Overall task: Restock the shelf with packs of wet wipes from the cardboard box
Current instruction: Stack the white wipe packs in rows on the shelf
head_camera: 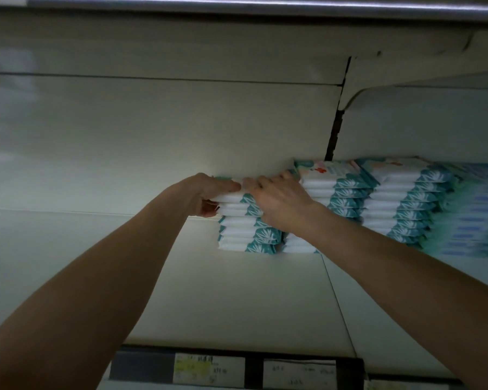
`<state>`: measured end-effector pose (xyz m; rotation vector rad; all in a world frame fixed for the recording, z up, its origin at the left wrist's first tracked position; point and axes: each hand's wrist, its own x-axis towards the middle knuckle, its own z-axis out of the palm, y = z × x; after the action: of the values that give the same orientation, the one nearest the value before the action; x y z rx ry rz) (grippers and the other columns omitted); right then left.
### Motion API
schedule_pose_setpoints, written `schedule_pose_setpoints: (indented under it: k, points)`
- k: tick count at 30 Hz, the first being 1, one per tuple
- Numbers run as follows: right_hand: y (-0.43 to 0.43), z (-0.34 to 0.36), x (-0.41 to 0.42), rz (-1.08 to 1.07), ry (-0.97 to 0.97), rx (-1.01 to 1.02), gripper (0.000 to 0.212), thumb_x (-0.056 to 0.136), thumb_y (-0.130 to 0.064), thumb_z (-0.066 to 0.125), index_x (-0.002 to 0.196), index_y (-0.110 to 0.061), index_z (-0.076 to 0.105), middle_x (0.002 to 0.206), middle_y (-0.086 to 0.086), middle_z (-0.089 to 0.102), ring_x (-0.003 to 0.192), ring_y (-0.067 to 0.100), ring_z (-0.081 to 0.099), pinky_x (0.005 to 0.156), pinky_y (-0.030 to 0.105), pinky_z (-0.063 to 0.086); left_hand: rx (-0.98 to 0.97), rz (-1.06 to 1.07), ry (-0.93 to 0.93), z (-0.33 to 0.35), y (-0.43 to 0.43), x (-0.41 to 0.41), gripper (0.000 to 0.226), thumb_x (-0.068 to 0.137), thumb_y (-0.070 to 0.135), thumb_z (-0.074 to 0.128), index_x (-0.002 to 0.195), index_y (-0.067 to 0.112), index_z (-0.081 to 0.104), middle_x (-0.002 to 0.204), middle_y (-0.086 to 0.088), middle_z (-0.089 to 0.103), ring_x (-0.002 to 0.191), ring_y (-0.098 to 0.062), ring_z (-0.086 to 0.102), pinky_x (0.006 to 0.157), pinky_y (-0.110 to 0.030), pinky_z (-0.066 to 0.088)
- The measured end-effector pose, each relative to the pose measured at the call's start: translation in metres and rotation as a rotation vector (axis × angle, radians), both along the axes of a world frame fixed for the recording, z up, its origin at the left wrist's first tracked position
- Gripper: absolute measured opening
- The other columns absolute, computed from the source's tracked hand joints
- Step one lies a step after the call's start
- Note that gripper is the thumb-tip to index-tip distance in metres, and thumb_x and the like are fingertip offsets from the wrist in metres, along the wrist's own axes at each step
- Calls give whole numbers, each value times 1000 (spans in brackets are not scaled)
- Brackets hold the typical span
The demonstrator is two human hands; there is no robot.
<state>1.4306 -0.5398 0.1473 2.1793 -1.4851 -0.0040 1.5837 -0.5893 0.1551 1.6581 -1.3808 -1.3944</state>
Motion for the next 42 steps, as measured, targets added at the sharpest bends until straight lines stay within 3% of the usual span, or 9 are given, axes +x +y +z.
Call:
schedule_pose_setpoints:
  k: [5, 10, 14, 18, 22, 25, 32, 36, 42]
  points:
    - [32, 13, -20, -109, -326, 32, 5, 93, -7, 47, 97, -8, 51, 91, 7, 52, 83, 25, 53, 64, 28, 31, -58, -36, -162, 1, -1, -2, 57, 86, 39, 68, 129, 8, 48, 121, -10, 54, 96, -23, 56, 78, -35, 49]
    - [41, 5, -20, -124, -423, 44, 18, 90, 1, 44, 102, -5, 56, 98, 11, 59, 79, 23, 49, 65, 28, 30, -74, -101, -233, 5, 0, -9, 50, 90, 40, 62, 125, 6, 49, 114, -12, 52, 91, -24, 54, 73, -35, 49]
    - [46, 13, -33, 101, -298, -120, 46, 73, -1, 69, 117, -11, 62, 121, 10, 59, 119, 30, 50, 100, 45, 34, -102, -106, -330, 8, 0, -11, 42, 92, 40, 58, 116, 8, 47, 107, -13, 53, 87, -23, 53, 71, -34, 46]
    - [51, 19, -64, -155, -166, 44, 67, 86, -15, 61, 146, -24, 32, 153, 6, 24, 143, 25, 17, 117, 50, 11, -112, -118, -346, 9, 2, -12, 37, 93, 39, 57, 110, 8, 44, 86, -9, 49, 76, -20, 51, 70, -34, 45]
    - [35, 23, -86, -208, -221, -5, 38, 97, -25, 45, 135, -23, 43, 132, 4, 52, 117, 26, 48, 92, 35, 39, -123, -134, -390, 12, 4, -18, 35, 93, 37, 55, 108, 7, 45, 83, -8, 48, 70, -20, 50, 64, -32, 46]
    - [21, 28, -85, -233, -245, 22, 38, 101, -33, 37, 138, -24, 43, 126, 6, 56, 112, 27, 49, 73, 31, 32, -123, -152, -410, 14, 5, -23, 36, 93, 37, 54, 110, 7, 44, 91, -11, 49, 77, -23, 52, 56, -30, 44]
    - [51, 39, -63, -150, -399, -87, 41, 96, -27, 47, 135, -13, 46, 125, 11, 54, 108, 27, 52, 84, 34, 42, -113, -132, -420, 13, 6, -21, 38, 94, 38, 52, 113, 7, 44, 97, -12, 51, 85, -26, 55, 67, -33, 49]
    - [65, 12, -24, -153, -717, 322, 26, 98, -23, 46, 120, -11, 54, 104, 7, 62, 94, 25, 60, 75, 32, 47, -94, -117, -431, 13, 7, -20, 49, 96, 43, 49, 126, 5, 46, 114, -15, 54, 93, -28, 57, 78, -38, 51]
    - [37, -16, -11, -253, -921, 322, 39, 96, -20, 47, 130, -5, 36, 111, 17, 59, 102, 33, 57, 80, 34, 46, -193, -166, -438, 18, 17, -36, 51, 100, 33, 45, 139, 0, 40, 139, -19, 44, 121, -34, 50, 88, -35, 44]
